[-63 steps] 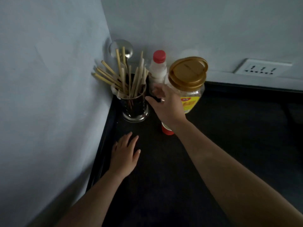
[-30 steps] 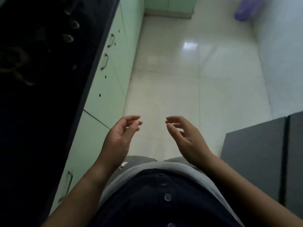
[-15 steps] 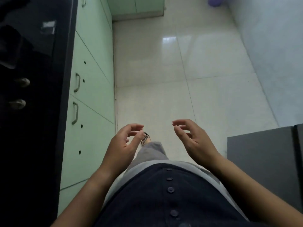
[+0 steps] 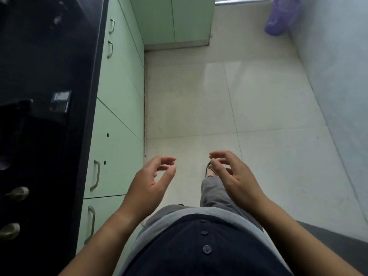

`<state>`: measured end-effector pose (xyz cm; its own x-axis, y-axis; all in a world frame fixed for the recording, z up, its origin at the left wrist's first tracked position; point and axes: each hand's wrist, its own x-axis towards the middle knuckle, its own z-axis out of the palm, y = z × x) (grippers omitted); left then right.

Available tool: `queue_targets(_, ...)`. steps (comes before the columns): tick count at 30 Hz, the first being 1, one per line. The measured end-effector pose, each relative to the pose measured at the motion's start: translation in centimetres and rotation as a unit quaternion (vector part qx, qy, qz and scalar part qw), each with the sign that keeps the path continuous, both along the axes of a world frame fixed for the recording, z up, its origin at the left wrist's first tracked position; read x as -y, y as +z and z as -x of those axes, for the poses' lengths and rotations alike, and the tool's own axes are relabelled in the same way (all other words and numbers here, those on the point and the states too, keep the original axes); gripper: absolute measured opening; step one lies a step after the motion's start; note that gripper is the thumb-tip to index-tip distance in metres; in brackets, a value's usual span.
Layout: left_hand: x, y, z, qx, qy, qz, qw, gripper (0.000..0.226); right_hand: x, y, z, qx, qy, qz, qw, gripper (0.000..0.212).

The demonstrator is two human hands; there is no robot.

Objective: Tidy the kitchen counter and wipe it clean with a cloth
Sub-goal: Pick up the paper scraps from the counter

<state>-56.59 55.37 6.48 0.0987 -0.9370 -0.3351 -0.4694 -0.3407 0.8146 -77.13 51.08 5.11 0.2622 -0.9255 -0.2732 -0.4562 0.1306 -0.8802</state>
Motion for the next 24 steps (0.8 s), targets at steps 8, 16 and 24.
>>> queue_targets(8,17.7,0.7,-1.3,-0.004,0.08,0.012,0.997,0.014,20.6,0.5,-2.1,0.001,0.068,0.024,0.997,0.033)
queue_targets(16,29.7,1.1,-4.6,-0.024,0.162,0.015,0.986,0.016,36.2,1.3,-7.6,-0.014,0.161,0.053,0.985,0.032)
queue_targets(24,40.4,-1.1,-15.1,-0.033,0.256,0.017,0.966,0.014,49.0,-0.4,-19.3,-0.021,0.229,0.047,0.972,0.03)
